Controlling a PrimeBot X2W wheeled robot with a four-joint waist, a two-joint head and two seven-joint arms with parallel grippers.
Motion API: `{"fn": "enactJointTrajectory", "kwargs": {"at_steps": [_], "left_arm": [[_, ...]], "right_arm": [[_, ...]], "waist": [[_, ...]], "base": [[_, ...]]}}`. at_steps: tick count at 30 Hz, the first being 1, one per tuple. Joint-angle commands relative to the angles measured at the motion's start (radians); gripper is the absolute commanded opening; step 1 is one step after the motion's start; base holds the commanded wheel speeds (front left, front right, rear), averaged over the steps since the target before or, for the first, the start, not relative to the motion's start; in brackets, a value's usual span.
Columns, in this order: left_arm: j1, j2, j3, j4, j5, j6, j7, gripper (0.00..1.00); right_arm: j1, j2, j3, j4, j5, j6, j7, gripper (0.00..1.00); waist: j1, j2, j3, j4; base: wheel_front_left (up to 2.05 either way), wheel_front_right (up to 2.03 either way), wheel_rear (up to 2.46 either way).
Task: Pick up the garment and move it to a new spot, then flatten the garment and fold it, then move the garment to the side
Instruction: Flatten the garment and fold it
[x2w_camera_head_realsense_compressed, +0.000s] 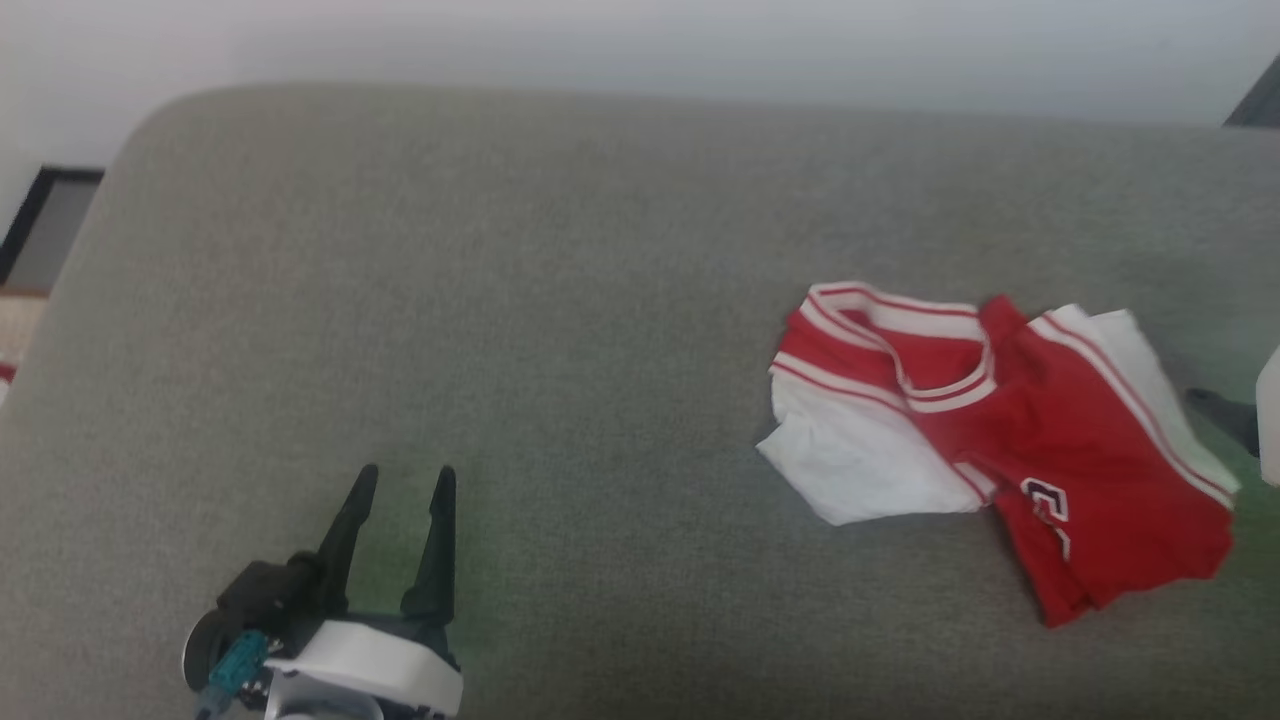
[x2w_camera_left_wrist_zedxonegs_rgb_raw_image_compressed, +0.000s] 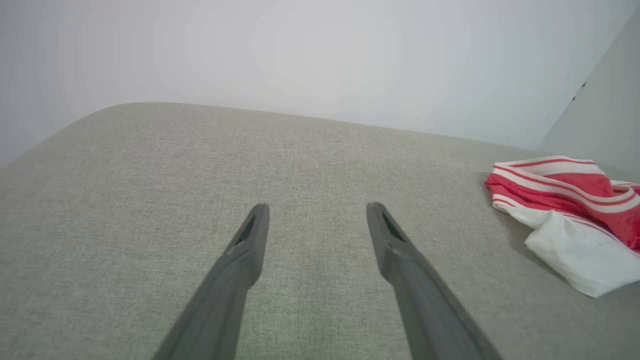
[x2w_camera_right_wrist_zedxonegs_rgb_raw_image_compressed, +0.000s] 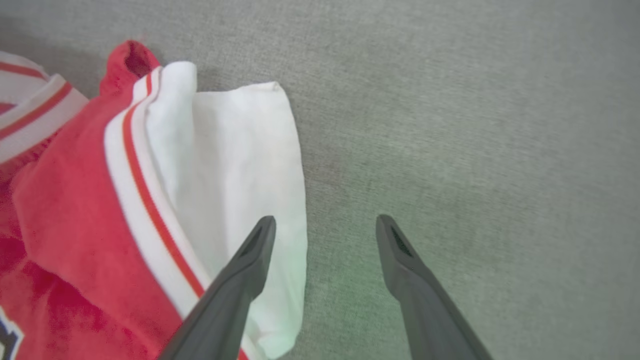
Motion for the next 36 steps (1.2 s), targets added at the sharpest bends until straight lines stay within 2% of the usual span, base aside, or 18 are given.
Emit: {"fn": "enactJointTrajectory", "kwargs": {"at_steps": [1, 7, 8, 9, 10, 20, 23, 27, 31, 35, 36], "left_arm": [[-0.023, -0.006, 0.0, 0.002, 0.003, -0.004, -0.004, 1.0], [-0.045, -0.017, 0.002, 0.008, 0.006, -0.005, -0.004, 1.0], [-0.049, -0.019, 0.003, 0.009, 0.005, -0.005, -0.005, 1.0], [-0.053, -0.021, 0.003, 0.01, 0.005, -0.005, -0.005, 1.0], [-0.056, -0.022, 0.002, 0.012, 0.004, -0.005, -0.005, 1.0], [-0.081, -0.028, 0.001, 0.01, 0.008, -0.006, -0.005, 1.0], [-0.095, -0.025, -0.01, 0.003, 0.007, -0.006, -0.005, 1.0], [-0.112, -0.015, -0.022, -0.001, 0.005, -0.006, -0.004, 1.0], [-0.126, -0.008, -0.03, 0.003, -0.001, -0.006, -0.004, 1.0], [-0.146, 0.009, -0.06, 0.017, -0.024, -0.006, -0.004, 1.0], [-0.158, 0.02, -0.074, 0.021, -0.03, -0.006, -0.005, 1.0]], "right_arm": [[-0.021, -0.006, 0.02, 0.008, 0.013, -0.001, 0.0, 1.0], [-0.064, -0.022, 0.105, 0.044, 0.057, -0.002, -0.003, 1.0], [-0.067, -0.023, 0.118, 0.048, 0.066, -0.002, -0.005, 0.69], [-0.065, -0.021, 0.139, 0.043, 0.078, -0.002, 0.003, 0.15], [-0.068, -0.025, 0.154, 0.04, 0.084, -0.002, -0.004, 0.0], [-0.146, -0.093, 0.197, 0.11, 0.12, -0.002, -0.163, 0.0], [-0.157, -0.15, 0.174, 0.181, 0.141, -0.002, -0.225, 0.0], [-0.157, -0.188, 0.137, 0.29, 0.149, -0.002, -0.313, 0.0], [-0.156, -0.193, 0.121, 0.363, 0.15, -0.002, -0.368, 0.0], [-0.168, -0.159, 0.114, 0.41, 0.151, -0.002, -0.433, 0.0], [-0.172, -0.151, 0.112, 0.415, 0.149, -0.002, -0.457, 0.16]], "waist": [[0.0, 0.0, 0.045, 0.02], [0.0, 0.0, 0.084, 0.022], [0.0, 0.0, 0.087, 0.021], [0.0, 0.0, 0.089, 0.019], [0.0, 0.0, 0.09, 0.017], [0.0, 0.0, 0.106, -0.016], [0.0, 0.0, 0.132, -0.022], [0.0, 0.0, 0.157, -0.027], [0.0, 0.0, 0.171, -0.035], [0.0, 0.0, 0.172, -0.051], [0.0, 0.0, 0.168, -0.055]], "base": [[0.0, 0.0, 0.0], [0.0, 0.0, 0.0], [0.0, 0.0, 0.0], [0.0, 0.0, 0.0], [0.0, 0.0, 0.0], [0.0, 0.0, 0.0], [0.0, 0.0, 0.0], [0.0, 0.0, 0.0], [0.0, 0.0, 0.0], [0.0, 0.0, 0.0], [0.0, 0.0, 0.0]]}}
